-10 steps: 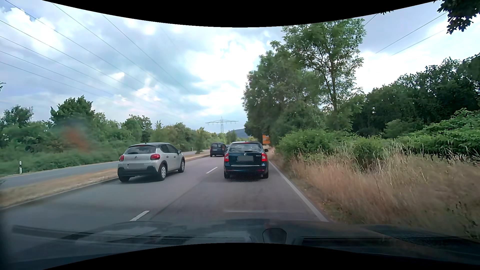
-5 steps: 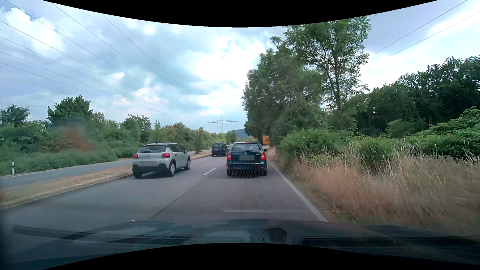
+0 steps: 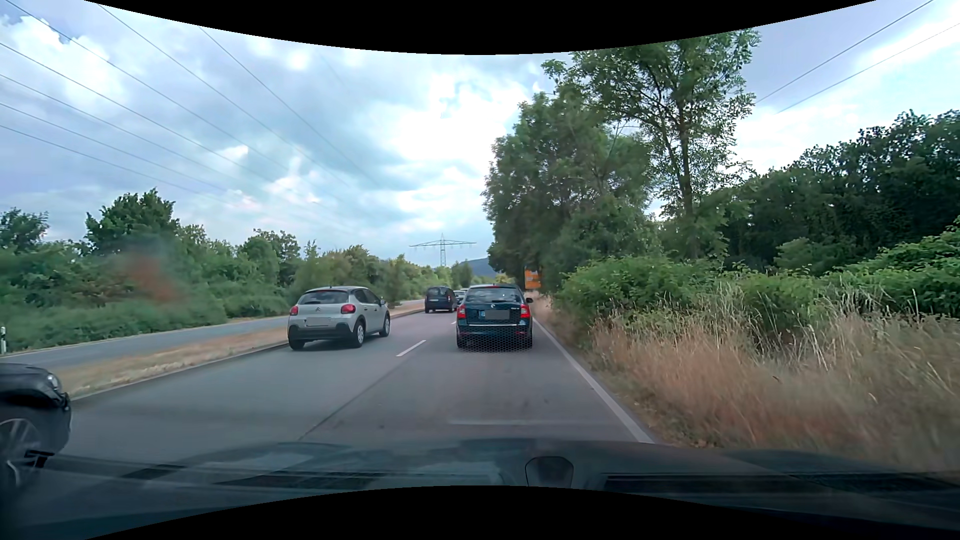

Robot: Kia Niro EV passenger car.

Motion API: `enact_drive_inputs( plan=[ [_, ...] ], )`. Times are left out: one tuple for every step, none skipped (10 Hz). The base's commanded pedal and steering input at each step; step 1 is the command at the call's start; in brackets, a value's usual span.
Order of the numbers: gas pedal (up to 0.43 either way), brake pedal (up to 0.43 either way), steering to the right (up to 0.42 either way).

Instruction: Follow the waypoints while adhering to traffic rules and regulations

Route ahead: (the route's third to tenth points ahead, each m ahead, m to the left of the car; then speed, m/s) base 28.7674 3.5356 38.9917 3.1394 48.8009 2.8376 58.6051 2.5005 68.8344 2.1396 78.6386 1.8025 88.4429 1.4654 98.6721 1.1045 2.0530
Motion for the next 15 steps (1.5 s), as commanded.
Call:
enact_drive_inputs(
  plan=[
    [0.209, 0.000, 0.003],
    [0.209, 0.000, 0.003],
    [0.197, 0.000, 0.003],
    [0.197, 0.000, 0.003],
    [0.197, 0.000, 0.003],
    [0.189, 0.000, 0.002],
    [0.177, 0.000, 0.001],
    [0.169, 0.000, 0.001],
    [0.157, 0.000, 0.001],
    [0.157, 0.000, 0.000],
    [0.157, 0.000, 0.001],
    [0.150, 0.000, 0.001],
    [0.150, 0.000, 0.000],
    [0.150, 0.000, 0.000],
    [0.150, 0.000, -0.003]
  ],
)
